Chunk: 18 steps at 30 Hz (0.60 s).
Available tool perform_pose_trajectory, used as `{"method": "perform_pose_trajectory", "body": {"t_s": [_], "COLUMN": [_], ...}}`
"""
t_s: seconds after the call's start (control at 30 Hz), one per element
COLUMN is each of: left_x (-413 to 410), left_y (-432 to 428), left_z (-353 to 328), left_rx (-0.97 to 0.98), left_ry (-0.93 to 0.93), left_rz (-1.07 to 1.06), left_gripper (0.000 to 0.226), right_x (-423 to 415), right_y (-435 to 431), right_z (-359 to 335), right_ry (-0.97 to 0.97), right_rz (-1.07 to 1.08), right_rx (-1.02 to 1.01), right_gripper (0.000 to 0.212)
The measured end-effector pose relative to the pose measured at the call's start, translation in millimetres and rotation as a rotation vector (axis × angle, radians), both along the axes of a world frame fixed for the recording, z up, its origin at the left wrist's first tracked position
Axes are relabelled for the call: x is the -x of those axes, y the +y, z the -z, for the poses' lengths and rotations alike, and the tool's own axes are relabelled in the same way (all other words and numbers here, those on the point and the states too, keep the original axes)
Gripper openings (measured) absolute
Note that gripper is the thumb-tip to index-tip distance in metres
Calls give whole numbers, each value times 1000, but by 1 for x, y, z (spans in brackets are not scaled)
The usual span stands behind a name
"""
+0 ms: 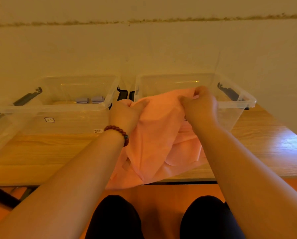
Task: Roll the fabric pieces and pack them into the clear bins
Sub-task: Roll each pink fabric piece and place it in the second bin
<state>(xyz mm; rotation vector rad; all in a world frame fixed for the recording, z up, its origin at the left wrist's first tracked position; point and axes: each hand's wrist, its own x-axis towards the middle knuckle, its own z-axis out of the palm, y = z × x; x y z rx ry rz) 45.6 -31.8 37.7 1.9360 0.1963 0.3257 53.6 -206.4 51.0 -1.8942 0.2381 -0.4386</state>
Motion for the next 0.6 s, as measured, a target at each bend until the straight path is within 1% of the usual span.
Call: {"method": "perform_pose_trajectory", "body": {"t_s": [0.07,0.17,0.23,0.3,0.33,0.37,0.4,0.47,0.53,0.6], "left_x": [0,4,10,16,19,22,25,28,30,31], "left_y": [-3,-3,-1,4,7,11,14,20,24,26], "left_z": [2,10,14,18,19,21,22,24,25,22], "left_rx": [-43,-52,-7,81,130,158,160,136,156,290], "left_ry": [1,63,109,158,189,226,264,326,334,312], "left_rz": [-49,-40,1,88,143,189,225,263,255,236], "left_gripper": [55,56,54,44,33,24,20,15,7,9], "right_x": [2,9,16,23,27,29,32,35,37,39], "right_y": [1,-1,-2,1,3,5,6,7,8,9], "right_z": [4,12,21,32,37,41,44,48,49,48], "right_ry": [-47,-33,36,134,184,235,279,328,343,337], "right_rz": [39,52,36,-49,-111,-165,-198,-215,-224,-216], "right_rx": [-6,-42,-113,-272,-347,-395,-431,-508,-587,-700], "right_gripper": [30,35,37,38,39,41,44,49,51,42]}}
